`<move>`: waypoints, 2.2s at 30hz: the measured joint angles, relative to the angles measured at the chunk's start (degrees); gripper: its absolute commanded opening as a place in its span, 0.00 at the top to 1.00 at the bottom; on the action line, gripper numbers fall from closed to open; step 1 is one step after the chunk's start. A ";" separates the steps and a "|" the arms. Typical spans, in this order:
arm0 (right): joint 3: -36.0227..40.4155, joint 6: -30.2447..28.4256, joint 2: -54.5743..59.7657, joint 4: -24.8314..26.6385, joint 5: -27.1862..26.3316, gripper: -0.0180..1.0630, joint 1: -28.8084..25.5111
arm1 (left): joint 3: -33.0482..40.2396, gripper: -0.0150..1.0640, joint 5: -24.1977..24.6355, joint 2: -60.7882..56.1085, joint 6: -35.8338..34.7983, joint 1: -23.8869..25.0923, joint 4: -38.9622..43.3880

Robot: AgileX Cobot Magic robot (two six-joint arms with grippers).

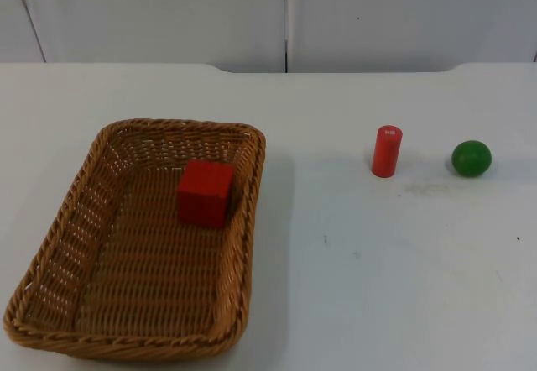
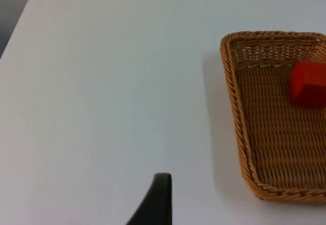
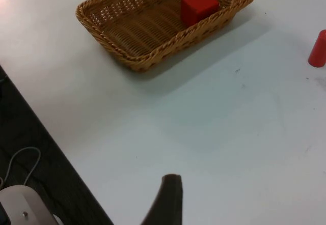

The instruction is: Pick up the basket with the left hand and place the object to the left of the red cylinder into the basket with the right hand.

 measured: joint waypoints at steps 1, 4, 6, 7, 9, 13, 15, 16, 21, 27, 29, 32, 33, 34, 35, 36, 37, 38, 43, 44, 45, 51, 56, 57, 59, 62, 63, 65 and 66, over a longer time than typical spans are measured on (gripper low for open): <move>0.00 0.00 0.00 0.00 0.00 0.28 0.00 | 0.00 0.15 0.00 0.00 0.44 0.00 0.00; 0.00 0.00 0.00 0.00 0.00 0.28 0.00 | 0.00 0.04 0.00 0.00 1.45 0.00 0.00; 0.00 0.00 0.00 0.00 0.00 0.28 0.00 | 0.00 0.01 0.00 0.00 1.44 0.00 0.00; 0.00 0.00 0.00 0.00 0.00 0.28 0.00 | 0.00 0.01 0.00 0.00 1.54 0.00 -0.10; 0.00 0.00 0.00 0.00 0.00 0.28 0.00 | 0.00 0.01 0.00 0.00 1.56 0.00 -0.10; 0.00 0.00 0.00 -0.13 0.00 0.28 0.00 | 0.00 0.01 0.00 0.00 1.67 0.00 -0.10; 0.00 0.00 0.00 -0.13 0.00 0.28 0.00 | 0.00 0.01 0.00 0.00 1.79 0.00 -0.10; 0.00 0.00 0.00 -0.13 0.00 0.28 0.00 | 0.00 0.01 0.00 0.00 1.79 0.00 -0.10; 0.00 0.00 0.00 -0.13 0.00 0.28 0.00 | 0.00 0.01 0.00 0.00 1.79 0.00 -0.10; 0.00 0.00 0.00 -0.42 0.00 0.28 0.00 | 0.00 0.01 0.00 0.00 1.79 0.00 -0.10; 0.00 0.00 0.00 -0.67 0.00 0.28 0.00 | 0.00 0.01 0.00 0.00 1.79 0.00 -0.10; 0.00 0.00 0.00 -0.90 0.00 0.28 0.00 | 0.00 0.01 0.00 0.00 1.79 0.00 -0.10; 0.00 0.00 0.00 -0.90 0.00 0.28 0.00 | 0.00 0.01 0.00 0.00 1.79 0.00 -0.10; 0.00 0.00 0.00 -0.90 0.00 0.28 0.00 | 0.00 0.01 0.00 0.00 1.79 0.00 -0.10; 0.00 0.00 0.00 -1.06 0.00 0.28 0.00 | 0.00 0.01 0.00 0.00 1.79 0.00 -0.10; 0.00 0.00 0.00 -1.06 0.00 0.28 0.00 | 0.00 0.01 0.00 0.00 1.79 0.00 -0.10; 0.00 0.00 0.00 -1.06 0.00 0.28 0.00 | 0.00 0.01 0.00 0.00 1.79 0.00 -0.10; 0.00 0.00 0.00 -1.16 0.00 0.28 0.00 | 0.00 0.01 0.00 0.00 1.79 0.00 -0.10; 0.00 0.00 0.00 -1.24 0.00 0.28 0.00 | 0.00 0.01 0.00 0.00 1.79 2.36 -0.10; 0.00 0.00 0.00 -1.24 0.00 0.28 0.00 | 0.00 0.01 0.00 0.00 1.79 2.36 -0.10; 0.00 0.00 0.00 -1.24 0.00 0.28 0.00 | 0.00 0.01 0.00 0.00 1.79 3.20 -0.10; 0.00 0.00 0.00 -1.24 0.00 0.28 0.00 | 0.00 0.01 0.00 0.00 1.90 4.54 -0.10; 0.00 0.00 0.00 -1.24 0.00 0.10 0.00 | 0.00 0.01 0.00 0.00 1.90 4.54 -0.10; 0.00 0.00 0.00 -1.24 0.00 0.10 0.00 | 0.00 0.01 0.00 0.00 1.90 4.54 -0.10; 0.00 0.00 0.00 -1.24 0.00 0.01 0.00 | 0.00 0.01 0.00 0.00 1.90 4.54 -0.10; 0.00 0.00 0.00 -1.24 0.00 0.01 0.00 | 0.00 0.01 0.00 0.00 1.90 4.54 -0.10; 0.00 0.00 0.00 -1.24 0.00 0.01 0.00 | 0.00 0.01 0.00 0.00 1.90 4.54 -0.10; 0.00 0.00 0.00 -1.24 0.00 0.01 0.00 | 0.00 0.01 0.00 0.00 1.90 4.54 -0.10; 0.00 0.00 0.00 -1.24 0.00 0.01 0.00 | 0.00 0.01 0.00 0.00 1.90 4.54 -0.10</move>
